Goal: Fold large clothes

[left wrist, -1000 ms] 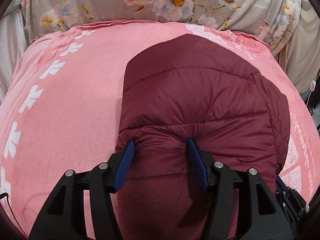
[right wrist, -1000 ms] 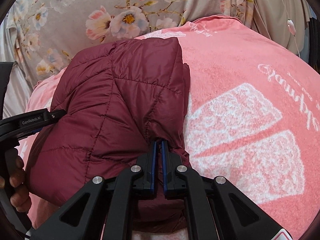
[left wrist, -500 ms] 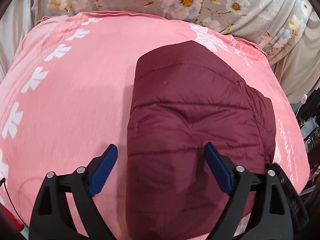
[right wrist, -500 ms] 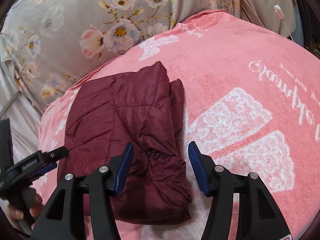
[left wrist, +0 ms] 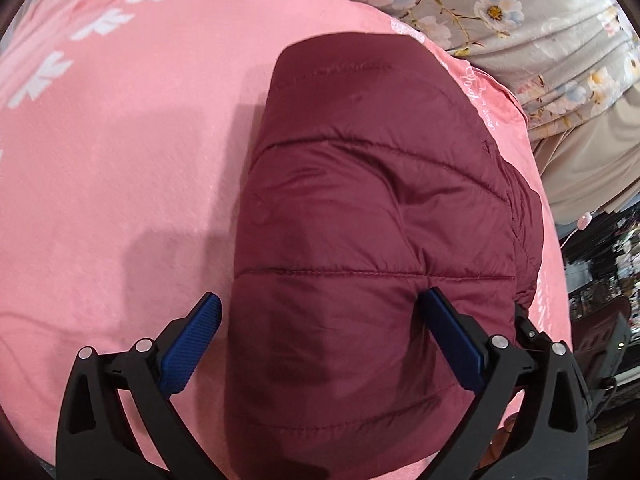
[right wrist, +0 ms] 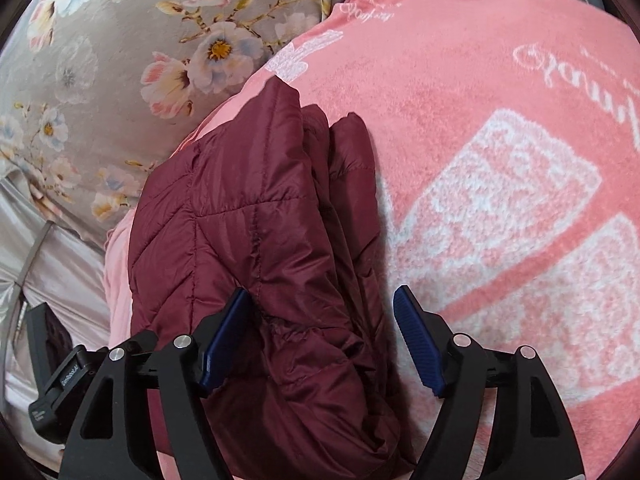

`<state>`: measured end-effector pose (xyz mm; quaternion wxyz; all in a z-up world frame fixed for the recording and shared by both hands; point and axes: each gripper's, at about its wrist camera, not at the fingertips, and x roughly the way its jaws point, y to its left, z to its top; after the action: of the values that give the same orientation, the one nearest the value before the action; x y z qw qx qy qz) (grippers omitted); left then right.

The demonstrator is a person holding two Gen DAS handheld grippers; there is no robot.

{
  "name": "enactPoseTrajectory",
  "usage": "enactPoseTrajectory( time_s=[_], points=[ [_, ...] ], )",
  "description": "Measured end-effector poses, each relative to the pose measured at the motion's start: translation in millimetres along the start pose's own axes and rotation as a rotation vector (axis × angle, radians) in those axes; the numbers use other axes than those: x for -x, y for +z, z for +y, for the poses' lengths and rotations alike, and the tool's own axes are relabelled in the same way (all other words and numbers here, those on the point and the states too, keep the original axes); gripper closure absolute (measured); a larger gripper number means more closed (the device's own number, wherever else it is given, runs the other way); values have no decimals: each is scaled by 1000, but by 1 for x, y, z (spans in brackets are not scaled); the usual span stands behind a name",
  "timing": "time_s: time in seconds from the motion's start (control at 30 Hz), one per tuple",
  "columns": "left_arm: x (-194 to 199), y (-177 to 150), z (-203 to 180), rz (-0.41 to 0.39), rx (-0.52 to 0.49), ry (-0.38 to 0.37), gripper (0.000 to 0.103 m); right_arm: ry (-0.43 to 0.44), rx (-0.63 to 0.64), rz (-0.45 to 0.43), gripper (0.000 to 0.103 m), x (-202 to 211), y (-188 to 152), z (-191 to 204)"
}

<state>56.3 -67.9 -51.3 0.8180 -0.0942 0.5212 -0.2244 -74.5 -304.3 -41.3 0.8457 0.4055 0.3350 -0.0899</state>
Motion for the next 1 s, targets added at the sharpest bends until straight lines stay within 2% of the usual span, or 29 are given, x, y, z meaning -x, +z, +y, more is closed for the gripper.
enactPoseTrajectory(
  time_s=[0.23, 0.47, 0.53, 0.6, 0.63, 0.7, 0.8, 0.93, 1.0],
  points=[
    [-20, 0, 3, 44, 41, -76, 5, 39, -10, 11, 21, -7, 6, -3],
    [-25, 0, 2, 49, 17, -84, 5, 67, 4, 17, 20, -16, 14, 4],
    [-25, -1, 0, 47, -2, -79, 5, 87, 5, 26, 25, -18, 15, 5],
    [-23, -2, -3, 43, -24, -75, 5, 129, -18, 37, 43, -20, 14, 5],
    [-23, -2, -4, 37, -32, -72, 8, 137, -22, 37, 47, -20, 14, 4],
    [-18, -3, -8, 19, -55, -61, 17, 146, -15, 22, 66, -15, 14, 6],
    [-3, -6, -18, -17, -118, -45, 35, 149, 14, -5, 79, -3, 13, 11],
    [20, -8, -37, -61, -190, -67, 59, 138, 70, -75, 84, 25, 11, 26],
    [34, -13, -49, -82, -227, -85, 63, 139, 93, -111, 85, 42, 11, 33]
  ],
)
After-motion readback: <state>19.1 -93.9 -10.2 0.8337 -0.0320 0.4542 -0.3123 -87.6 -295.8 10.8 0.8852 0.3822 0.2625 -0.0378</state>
